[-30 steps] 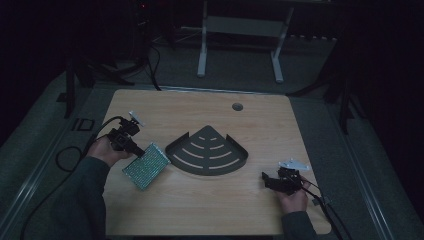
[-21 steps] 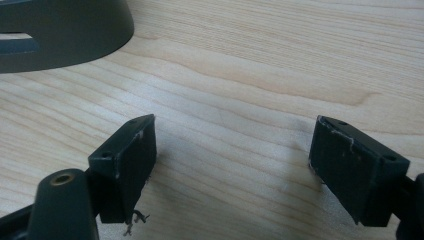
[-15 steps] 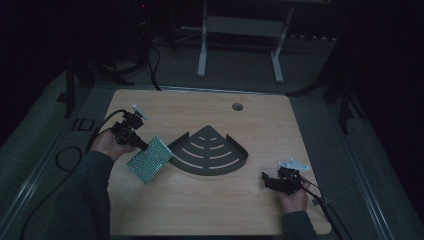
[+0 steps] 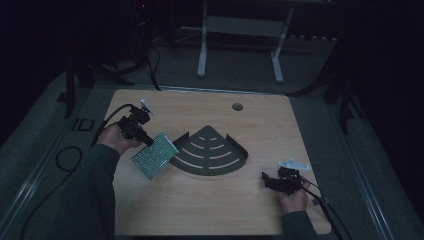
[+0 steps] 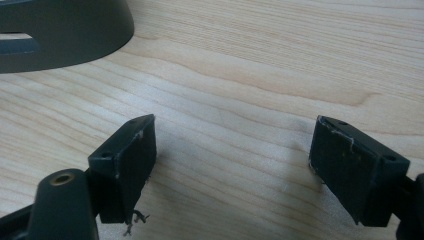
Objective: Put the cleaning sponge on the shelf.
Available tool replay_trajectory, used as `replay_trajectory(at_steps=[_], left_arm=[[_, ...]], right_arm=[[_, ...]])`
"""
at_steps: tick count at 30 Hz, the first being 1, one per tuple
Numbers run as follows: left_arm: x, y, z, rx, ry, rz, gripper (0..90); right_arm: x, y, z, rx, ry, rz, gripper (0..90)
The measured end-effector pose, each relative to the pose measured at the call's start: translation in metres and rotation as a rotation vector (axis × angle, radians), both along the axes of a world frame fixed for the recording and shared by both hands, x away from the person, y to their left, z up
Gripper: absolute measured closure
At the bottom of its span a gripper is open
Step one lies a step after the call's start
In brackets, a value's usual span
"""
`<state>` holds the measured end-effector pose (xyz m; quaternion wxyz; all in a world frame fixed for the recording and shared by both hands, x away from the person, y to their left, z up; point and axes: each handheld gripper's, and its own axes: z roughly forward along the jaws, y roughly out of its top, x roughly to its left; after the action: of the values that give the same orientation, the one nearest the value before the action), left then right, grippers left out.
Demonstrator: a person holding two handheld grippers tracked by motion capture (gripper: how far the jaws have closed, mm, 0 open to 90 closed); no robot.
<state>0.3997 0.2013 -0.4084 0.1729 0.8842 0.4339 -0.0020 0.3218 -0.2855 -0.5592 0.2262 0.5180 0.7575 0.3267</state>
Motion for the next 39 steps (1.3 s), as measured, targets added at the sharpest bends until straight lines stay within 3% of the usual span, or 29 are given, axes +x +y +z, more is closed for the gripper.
replay_trajectory(at_steps=[20,30,39], left_arm=[[0.016,-0.032,0.019,0.027,-0.028,-0.05,90.0],[0.022,-0.042,0.021,0.036,-0.035,-0.067,90.0],[0.029,-0.052,0.018,0.049,-0.017,-0.084,90.0]], right_arm=[[0.0,0.0,0.0,0.001,0.0,0.0,18.5],[0.0,0.0,0.0,0.0,0.0,0.001,18.5],[0.0,0.0,0.0,0.0,0.0,0.001,18.5]])
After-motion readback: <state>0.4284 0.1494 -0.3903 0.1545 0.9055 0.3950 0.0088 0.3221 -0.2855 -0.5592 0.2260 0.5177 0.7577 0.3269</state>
